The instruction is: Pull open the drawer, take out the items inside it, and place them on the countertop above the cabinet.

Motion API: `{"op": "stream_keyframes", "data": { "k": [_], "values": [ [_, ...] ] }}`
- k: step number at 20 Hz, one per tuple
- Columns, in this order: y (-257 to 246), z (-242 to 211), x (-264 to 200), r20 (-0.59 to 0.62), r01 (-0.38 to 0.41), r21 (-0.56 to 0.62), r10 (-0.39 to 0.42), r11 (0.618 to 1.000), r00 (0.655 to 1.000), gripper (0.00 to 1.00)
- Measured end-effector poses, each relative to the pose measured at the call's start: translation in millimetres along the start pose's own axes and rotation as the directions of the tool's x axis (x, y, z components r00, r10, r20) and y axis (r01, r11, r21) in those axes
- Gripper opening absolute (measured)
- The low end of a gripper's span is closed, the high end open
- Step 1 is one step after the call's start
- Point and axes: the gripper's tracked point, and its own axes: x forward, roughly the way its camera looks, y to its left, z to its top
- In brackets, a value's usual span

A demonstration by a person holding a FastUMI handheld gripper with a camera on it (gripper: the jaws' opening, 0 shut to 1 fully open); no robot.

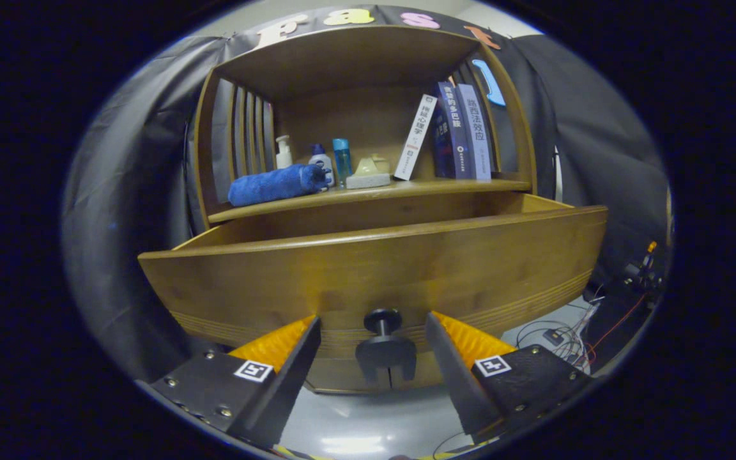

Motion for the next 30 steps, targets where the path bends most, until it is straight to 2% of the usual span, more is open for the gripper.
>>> {"op": "stream_keyframes", "data": {
  "k": [11,30],
  "values": [
    [8.4,20.8,72.7,-0.042,0.012,0.008,-0.012,1.0,0.999,0.99],
    [8.0,32.4,110.3,-0.081,0.005,-0.036,-0.008,0.999,0.997,0.99]
  ]
}}
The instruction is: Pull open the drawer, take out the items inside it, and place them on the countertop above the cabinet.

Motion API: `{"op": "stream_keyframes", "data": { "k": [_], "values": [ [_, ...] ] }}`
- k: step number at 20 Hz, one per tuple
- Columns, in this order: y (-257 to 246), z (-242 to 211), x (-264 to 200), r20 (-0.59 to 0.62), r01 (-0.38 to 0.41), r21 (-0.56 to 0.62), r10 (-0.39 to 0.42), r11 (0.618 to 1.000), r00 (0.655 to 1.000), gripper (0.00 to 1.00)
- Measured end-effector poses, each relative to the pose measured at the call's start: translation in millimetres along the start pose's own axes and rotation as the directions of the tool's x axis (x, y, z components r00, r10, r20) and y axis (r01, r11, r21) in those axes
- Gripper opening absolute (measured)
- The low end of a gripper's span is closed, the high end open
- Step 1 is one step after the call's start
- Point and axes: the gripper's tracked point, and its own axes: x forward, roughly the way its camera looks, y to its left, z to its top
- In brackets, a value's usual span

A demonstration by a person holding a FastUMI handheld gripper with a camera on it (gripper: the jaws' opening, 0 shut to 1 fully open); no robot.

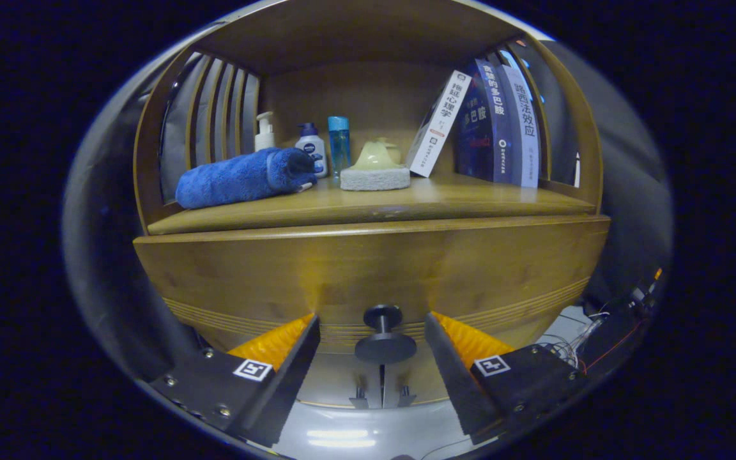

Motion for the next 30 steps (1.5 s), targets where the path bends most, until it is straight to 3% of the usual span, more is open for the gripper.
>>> {"op": "stream_keyframes", "data": {
  "k": [5,10,17,25,30],
  "values": [
    [1.2,4.1,7.3,0.021,0.005,0.003,-0.005,1.0,1.0,0.99],
    [14.6,33.2,-27.3,0.123,-0.004,0.004,0.003,1.0,0.992,0.99],
    [19.3,67.7,-113.9,0.204,0.017,-0.02,-0.013,1.0,0.979,0.99],
    [19.7,136.6,-227.9,0.297,-0.092,0.027,0.079,0.995,0.952,0.99],
    [19.4,167.8,-298.3,0.36,-0.133,-0.016,0.13,0.991,0.924,0.99]
  ]
}}
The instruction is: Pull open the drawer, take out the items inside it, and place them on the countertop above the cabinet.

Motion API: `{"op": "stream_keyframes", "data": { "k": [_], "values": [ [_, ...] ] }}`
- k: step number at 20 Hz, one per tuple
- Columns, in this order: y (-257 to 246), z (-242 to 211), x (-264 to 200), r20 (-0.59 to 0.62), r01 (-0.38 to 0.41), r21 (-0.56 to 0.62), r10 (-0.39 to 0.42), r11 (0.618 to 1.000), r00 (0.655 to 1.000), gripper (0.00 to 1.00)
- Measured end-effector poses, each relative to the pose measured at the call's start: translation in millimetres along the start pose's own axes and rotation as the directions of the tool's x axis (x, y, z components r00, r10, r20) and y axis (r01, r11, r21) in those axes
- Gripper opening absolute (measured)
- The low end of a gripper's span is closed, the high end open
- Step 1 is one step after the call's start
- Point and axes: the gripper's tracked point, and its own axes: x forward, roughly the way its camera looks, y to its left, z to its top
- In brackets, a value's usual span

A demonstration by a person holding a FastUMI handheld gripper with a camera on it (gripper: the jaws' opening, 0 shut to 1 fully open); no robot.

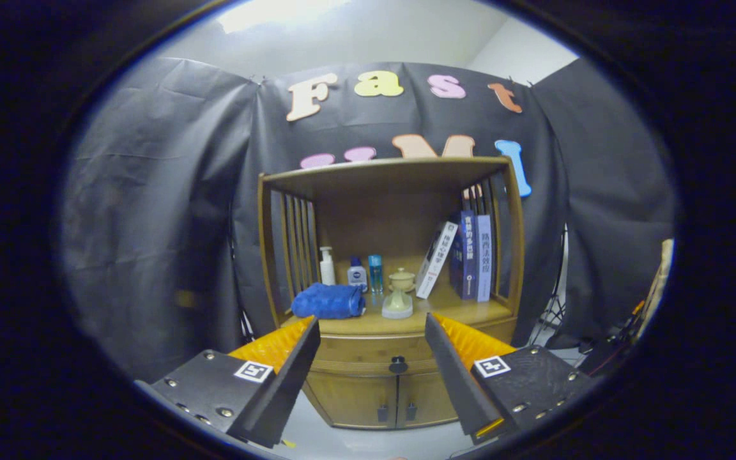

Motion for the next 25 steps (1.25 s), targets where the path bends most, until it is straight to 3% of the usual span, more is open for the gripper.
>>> {"op": "stream_keyframes", "data": {
  "k": [4,9,11,15,20,23,25],
  "values": [
    [13.8,29.4,-32.0,0.007,-0.081,0.026,0.081,0.996,0.997,0.99],
    [10.1,60.7,-46.3,0.055,-0.114,-0.056,0.117,0.992,0.992,0.99],
    [-3.2,62.4,-47.8,0.069,-0.105,-0.095,0.112,0.99,0.991,0.99],
    [-17.8,65.9,-51.3,0.074,-0.127,-0.063,0.131,0.99,0.989,0.99],
    [-53.3,76.2,-54.0,0.106,-0.067,-0.094,0.077,0.993,0.991,0.99],
    [-47.3,71.0,-56.9,0.092,-0.123,-0.065,0.128,0.99,0.987,0.99],
    [-57.1,69.1,-55.2,0.087,-0.106,-0.052,0.11,0.993,0.99,0.99]
  ]
}}
